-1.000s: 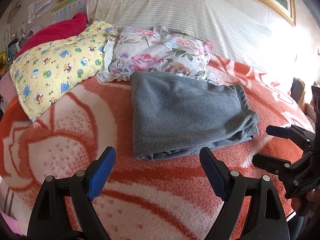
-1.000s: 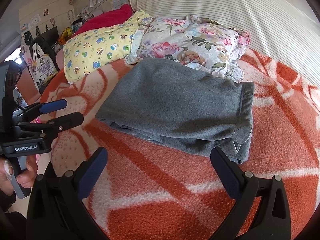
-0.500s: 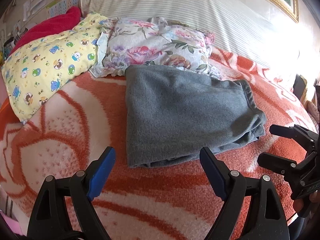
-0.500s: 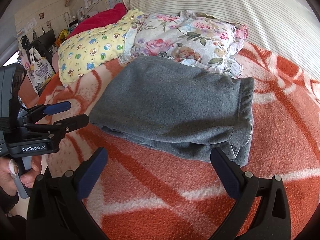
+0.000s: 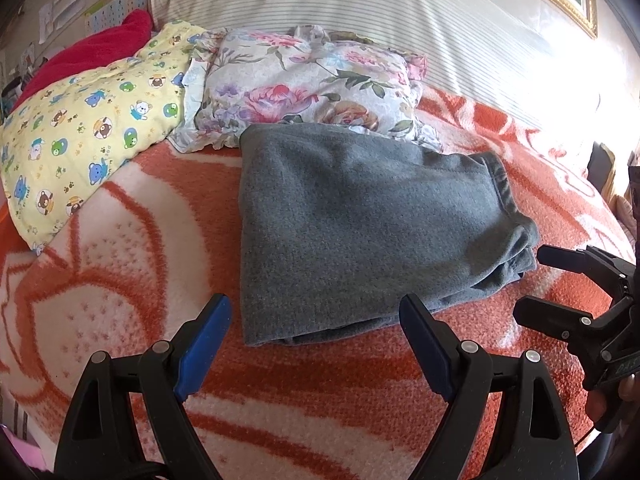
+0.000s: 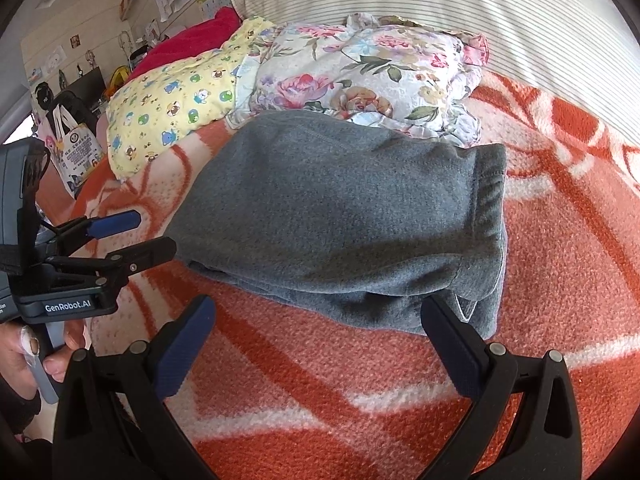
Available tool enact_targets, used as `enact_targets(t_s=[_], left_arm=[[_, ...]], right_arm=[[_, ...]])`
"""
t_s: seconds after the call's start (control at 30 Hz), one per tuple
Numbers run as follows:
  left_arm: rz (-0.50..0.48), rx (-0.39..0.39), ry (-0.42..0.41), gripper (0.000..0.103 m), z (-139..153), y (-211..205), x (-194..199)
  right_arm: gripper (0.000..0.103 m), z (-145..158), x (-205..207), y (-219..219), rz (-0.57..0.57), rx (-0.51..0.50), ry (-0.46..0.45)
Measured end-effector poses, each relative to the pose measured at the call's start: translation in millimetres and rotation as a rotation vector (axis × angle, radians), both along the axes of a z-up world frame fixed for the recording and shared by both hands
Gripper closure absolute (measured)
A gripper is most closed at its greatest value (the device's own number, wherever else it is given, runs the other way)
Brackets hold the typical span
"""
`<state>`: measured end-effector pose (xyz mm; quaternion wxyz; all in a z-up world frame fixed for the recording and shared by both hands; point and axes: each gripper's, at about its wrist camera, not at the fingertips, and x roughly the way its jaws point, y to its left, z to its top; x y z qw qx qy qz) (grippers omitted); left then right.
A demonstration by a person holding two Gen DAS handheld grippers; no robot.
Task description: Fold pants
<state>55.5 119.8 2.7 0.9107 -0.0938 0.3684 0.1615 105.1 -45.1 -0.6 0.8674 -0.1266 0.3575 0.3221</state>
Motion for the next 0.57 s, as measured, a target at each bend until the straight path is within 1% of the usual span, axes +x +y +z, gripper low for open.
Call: enact_targets(t_s=[0.57], left_arm=[[-0.010,-0.006,0.017,0.017,-1.3,-4.8,3.8]], right_arm=[[0.001,-2.9,5.1,-1.4,0.001,0.010,0.008]])
